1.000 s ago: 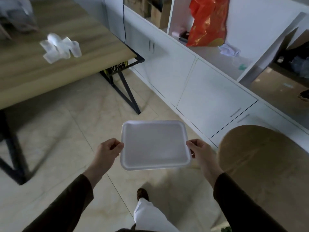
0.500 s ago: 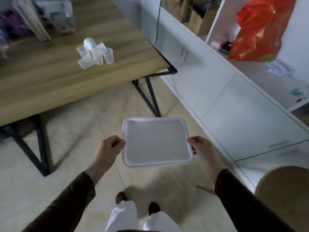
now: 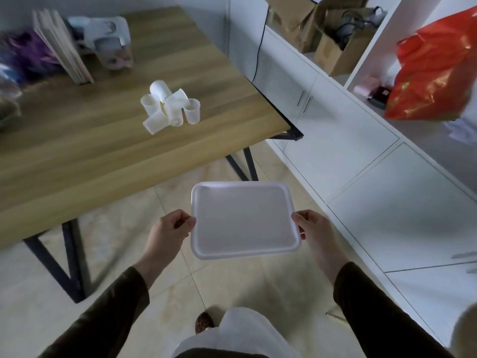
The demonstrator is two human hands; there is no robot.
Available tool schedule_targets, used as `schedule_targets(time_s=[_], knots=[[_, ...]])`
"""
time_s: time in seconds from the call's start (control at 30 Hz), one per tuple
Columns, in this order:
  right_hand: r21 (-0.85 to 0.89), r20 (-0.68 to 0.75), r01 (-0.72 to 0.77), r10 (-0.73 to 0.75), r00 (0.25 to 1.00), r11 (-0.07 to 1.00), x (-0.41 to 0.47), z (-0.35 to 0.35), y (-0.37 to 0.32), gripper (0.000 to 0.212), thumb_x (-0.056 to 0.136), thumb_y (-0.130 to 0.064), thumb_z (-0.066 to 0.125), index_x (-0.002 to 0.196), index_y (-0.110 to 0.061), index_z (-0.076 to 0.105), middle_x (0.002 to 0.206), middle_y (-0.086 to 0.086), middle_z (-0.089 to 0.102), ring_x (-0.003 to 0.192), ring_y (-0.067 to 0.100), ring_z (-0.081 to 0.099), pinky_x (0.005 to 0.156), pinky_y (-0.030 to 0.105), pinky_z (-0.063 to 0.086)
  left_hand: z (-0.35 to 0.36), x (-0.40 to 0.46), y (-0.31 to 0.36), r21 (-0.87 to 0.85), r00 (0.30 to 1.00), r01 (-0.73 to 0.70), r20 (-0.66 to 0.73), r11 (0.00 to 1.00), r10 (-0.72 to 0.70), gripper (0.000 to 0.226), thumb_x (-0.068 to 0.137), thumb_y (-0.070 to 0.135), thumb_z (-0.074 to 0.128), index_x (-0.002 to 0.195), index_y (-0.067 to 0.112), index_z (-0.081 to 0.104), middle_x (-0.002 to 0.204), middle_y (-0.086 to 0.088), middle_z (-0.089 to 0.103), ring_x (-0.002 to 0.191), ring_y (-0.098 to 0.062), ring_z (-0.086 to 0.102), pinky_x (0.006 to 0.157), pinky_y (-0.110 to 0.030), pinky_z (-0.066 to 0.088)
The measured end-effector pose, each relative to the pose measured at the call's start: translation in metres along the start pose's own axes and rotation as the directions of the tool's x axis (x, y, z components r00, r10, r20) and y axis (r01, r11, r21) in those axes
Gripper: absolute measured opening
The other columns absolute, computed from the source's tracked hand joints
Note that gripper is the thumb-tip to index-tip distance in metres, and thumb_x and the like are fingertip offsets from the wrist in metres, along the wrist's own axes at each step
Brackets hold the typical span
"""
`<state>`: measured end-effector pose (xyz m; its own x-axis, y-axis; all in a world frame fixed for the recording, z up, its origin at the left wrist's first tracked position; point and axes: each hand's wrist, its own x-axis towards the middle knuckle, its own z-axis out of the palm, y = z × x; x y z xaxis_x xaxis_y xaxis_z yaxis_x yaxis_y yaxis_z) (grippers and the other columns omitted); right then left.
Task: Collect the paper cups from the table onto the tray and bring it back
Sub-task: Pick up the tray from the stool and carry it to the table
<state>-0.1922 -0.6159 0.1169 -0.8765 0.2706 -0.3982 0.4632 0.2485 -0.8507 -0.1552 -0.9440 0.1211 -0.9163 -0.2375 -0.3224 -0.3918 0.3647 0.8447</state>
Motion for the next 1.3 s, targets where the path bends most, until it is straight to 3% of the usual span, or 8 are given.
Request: schedule_targets(time_s=[0.13,0.33,0.47,0.7,0.9,1.07,1.23,1.3], knots=[[0.007,0.001,-0.025,0.025,1.0,1.0,0.024,0.016,-0.02,0.012,0.089,-0.01,0.066,0.087,0.0,0.073,0.083,0.019,0.074,0.069,0.025,0.061,0.064,0.032,0.048,-0.009,0.034,0.008,-0.001,1.0,-0.004,0.017,1.0,0.004,0.028,0.099,0.015,0.066,0.072,0.009,0.065,0.061,0.004,0.057,0.06,-0.017,0.049,0.061,-0.03,0.039],[0.044,0.012,-0.007,0.007,1.0,0.999,0.079,0.042,-0.059,0.012,0.09,-0.011,0.066,0.084,-0.002,0.072,0.078,0.011,0.071,0.068,0.024,0.058,0.062,0.031,0.046,-0.021,0.103,0.023,-0.001,1.0,0.014,0.017,1.0,-0.014,0.028,0.098,0.018,0.067,0.071,0.009,0.065,0.05,0.016,0.055,0.058,-0.015,0.046,0.063,-0.032,0.036],[0.029,0.013,0.013,-0.013,1.0,0.999,0.119,0.059,-0.086,0.012,0.089,-0.011,0.067,0.084,-0.003,0.074,0.087,0.022,0.075,0.069,0.024,0.061,0.066,0.035,0.048,-0.03,0.14,0.042,-0.008,1.0,0.002,-0.016,1.0,-0.003,0.028,0.097,0.017,0.068,0.075,0.001,0.065,0.057,0.007,0.053,0.06,-0.016,0.044,0.061,-0.033,0.034],[-0.019,0.069,0.071,-0.07,0.995,0.997,0.177,0.093,-0.142,0.012,0.091,-0.012,0.066,0.088,-0.003,0.074,0.088,0.015,0.076,0.072,0.025,0.064,0.069,0.035,0.052,-0.054,0.196,0.064,-0.05,0.998,0.0,-0.063,0.999,-0.003,0.027,0.098,0.016,0.068,0.079,-0.003,0.065,0.065,-0.003,0.055,0.062,-0.018,0.045,0.062,-0.033,0.036],[-0.031,0.095,0.073,-0.07,0.993,0.997,0.205,0.13,-0.174,0.013,0.093,-0.014,0.067,0.091,-0.003,0.074,0.087,0.016,0.075,0.073,0.025,0.062,0.071,0.035,0.051,-0.082,0.239,0.062,-0.081,0.997,0.035,-0.072,0.996,-0.04,0.026,0.098,0.016,0.067,0.074,0.008,0.067,0.055,0.009,0.058,0.056,-0.01,0.048,0.063,-0.03,0.04],[-0.069,0.091,0.106,-0.099,0.991,0.992,0.216,0.168,-0.198,0.013,0.096,-0.011,0.065,0.092,-0.001,0.072,0.084,0.013,0.073,0.074,0.028,0.063,0.073,0.038,0.052,-0.115,0.273,0.061,-0.154,1.0,0.016,-0.024,0.988,-0.02,0.024,0.097,0.021,0.067,0.082,0.003,0.069,0.064,-0.01,0.064,0.065,-0.021,0.056,0.072,-0.037,0.046],[-0.104,0.083,0.138,-0.13,0.988,0.985,0.217,0.202,-0.211,0.019,0.099,-0.023,0.062,0.09,-0.01,0.073,0.088,0.011,0.077,0.081,0.03,0.071,0.073,0.039,0.054,-0.149,0.301,0.059,-0.266,0.999,0.031,0.048,0.964,-0.019,0.038,0.079,0.044,0.069,0.081,0.006,0.069,0.067,-0.01,0.067,0.069,-0.024,0.059,0.075,-0.045,0.052],[-0.108,0.064,0.133,-0.127,0.99,0.985,0.218,0.202,-0.216,0.02,0.1,-0.026,0.061,0.091,-0.013,0.073,0.087,0.007,0.078,0.082,0.029,0.072,0.072,0.037,0.054,-0.149,0.3,0.062,-0.305,0.995,0.062,0.088,0.95,-0.036,0.04,0.08,0.042,0.072,0.087,0.002,0.071,0.074,-0.009,0.07,0.075,-0.027,0.062,0.081,-0.051,0.055]])
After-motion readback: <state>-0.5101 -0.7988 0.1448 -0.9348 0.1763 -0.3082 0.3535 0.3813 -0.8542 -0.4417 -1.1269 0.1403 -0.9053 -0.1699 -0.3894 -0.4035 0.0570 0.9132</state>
